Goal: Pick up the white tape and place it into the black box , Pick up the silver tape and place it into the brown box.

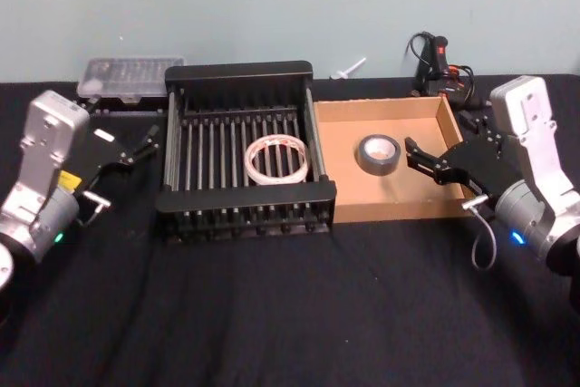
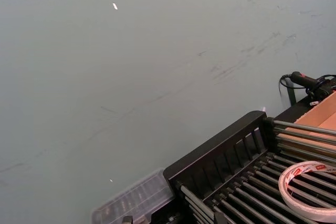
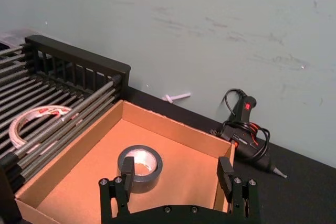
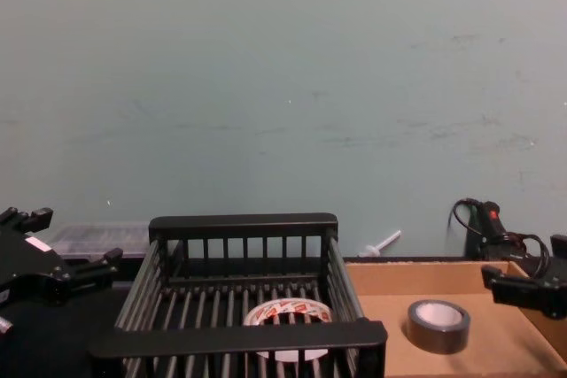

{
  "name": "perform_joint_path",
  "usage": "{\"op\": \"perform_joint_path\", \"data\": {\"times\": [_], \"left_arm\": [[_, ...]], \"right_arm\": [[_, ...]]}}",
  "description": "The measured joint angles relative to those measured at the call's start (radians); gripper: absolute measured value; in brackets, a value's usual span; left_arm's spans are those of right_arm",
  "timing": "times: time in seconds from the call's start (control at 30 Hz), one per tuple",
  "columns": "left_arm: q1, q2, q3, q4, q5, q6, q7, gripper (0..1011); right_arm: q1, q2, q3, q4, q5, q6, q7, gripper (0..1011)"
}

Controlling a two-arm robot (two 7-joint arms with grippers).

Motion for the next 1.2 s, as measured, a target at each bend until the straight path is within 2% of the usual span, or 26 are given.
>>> {"op": "perform_joint_path", "data": {"times": [1.2], "left_arm": [[0.0,0.0,0.0,0.0,0.0,0.0,0.0,1001]], "right_arm": [[0.003,-0.003,0.0,0.005,-0.002,0.004,0.0,1002]]}}
